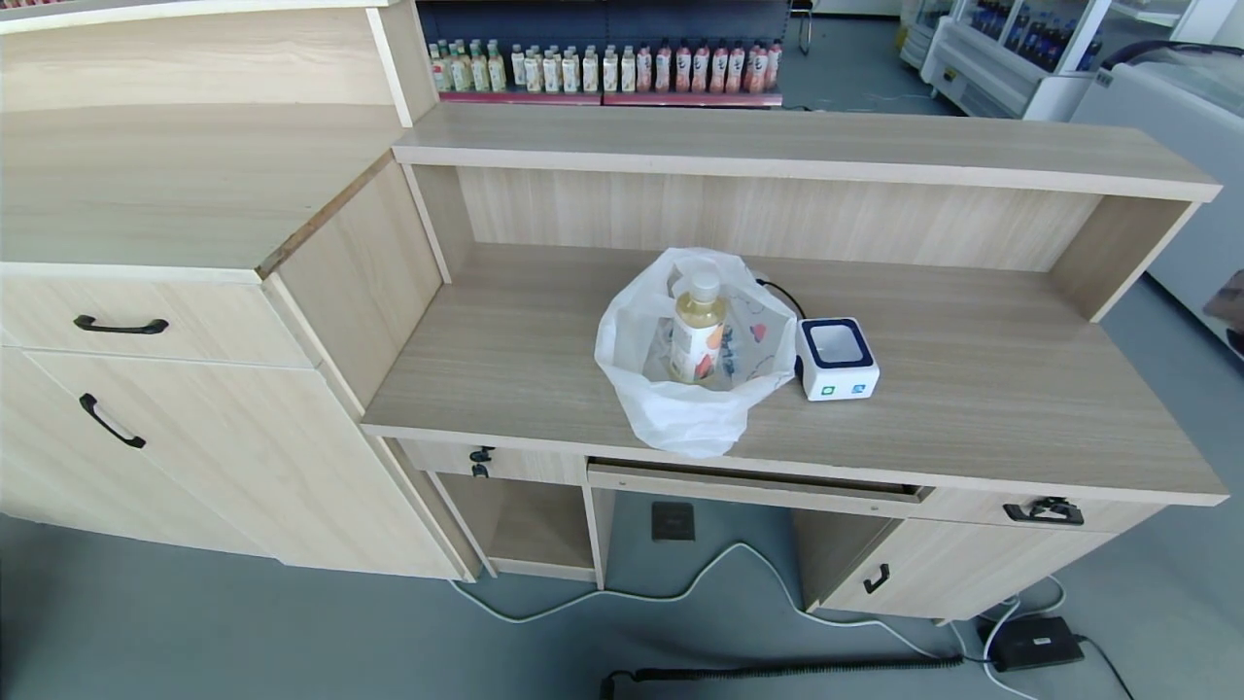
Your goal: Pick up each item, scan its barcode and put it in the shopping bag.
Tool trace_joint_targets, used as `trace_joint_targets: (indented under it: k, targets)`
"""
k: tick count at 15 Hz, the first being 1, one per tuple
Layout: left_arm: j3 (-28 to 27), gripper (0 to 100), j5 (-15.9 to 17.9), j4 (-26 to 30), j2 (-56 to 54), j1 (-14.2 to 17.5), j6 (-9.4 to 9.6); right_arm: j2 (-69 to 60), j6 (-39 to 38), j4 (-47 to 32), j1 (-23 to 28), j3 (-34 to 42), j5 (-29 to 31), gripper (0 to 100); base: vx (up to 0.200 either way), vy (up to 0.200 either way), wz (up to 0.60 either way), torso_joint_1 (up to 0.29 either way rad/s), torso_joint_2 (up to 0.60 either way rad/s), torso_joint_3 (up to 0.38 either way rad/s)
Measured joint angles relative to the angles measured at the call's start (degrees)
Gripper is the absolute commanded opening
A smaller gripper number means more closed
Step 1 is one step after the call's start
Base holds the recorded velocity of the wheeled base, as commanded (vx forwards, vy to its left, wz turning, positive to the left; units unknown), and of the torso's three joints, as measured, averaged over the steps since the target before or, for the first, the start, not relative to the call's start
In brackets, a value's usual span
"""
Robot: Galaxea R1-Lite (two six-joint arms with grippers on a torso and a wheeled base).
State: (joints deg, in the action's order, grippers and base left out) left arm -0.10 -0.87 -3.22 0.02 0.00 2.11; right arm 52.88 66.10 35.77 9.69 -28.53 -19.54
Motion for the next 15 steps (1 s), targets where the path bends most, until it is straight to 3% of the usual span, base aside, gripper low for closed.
trace_joint_targets:
  k: [3,5,7,10,15]
  targets:
    - [0.0,100,0.0,0.0,0.0,0.0,0.00,2.0,-31.0,-4.1,7.8,1.3,28.9,0,0.000,0.000,0.00,0.000,0.00,0.000]
    - [0.0,100,0.0,0.0,0.0,0.0,0.00,3.7,-40.8,-9.4,13.4,2.3,36.0,0,0.000,0.000,0.00,0.000,0.00,0.000]
    - [0.0,100,0.0,0.0,0.0,0.0,0.00,5.5,-46.2,-11.8,17.0,2.7,37.2,0,0.000,0.000,0.00,0.000,0.00,0.000]
    - [0.0,100,0.0,0.0,0.0,0.0,0.00,7.8,-46.9,-9.8,17.9,2.5,36.7,0,0.000,0.000,0.00,0.000,0.00,0.000]
    - [0.0,100,0.0,0.0,0.0,0.0,0.00,16.0,-43.5,7.7,17.9,0.8,26.9,0,0.000,0.000,0.00,0.000,0.00,0.000]
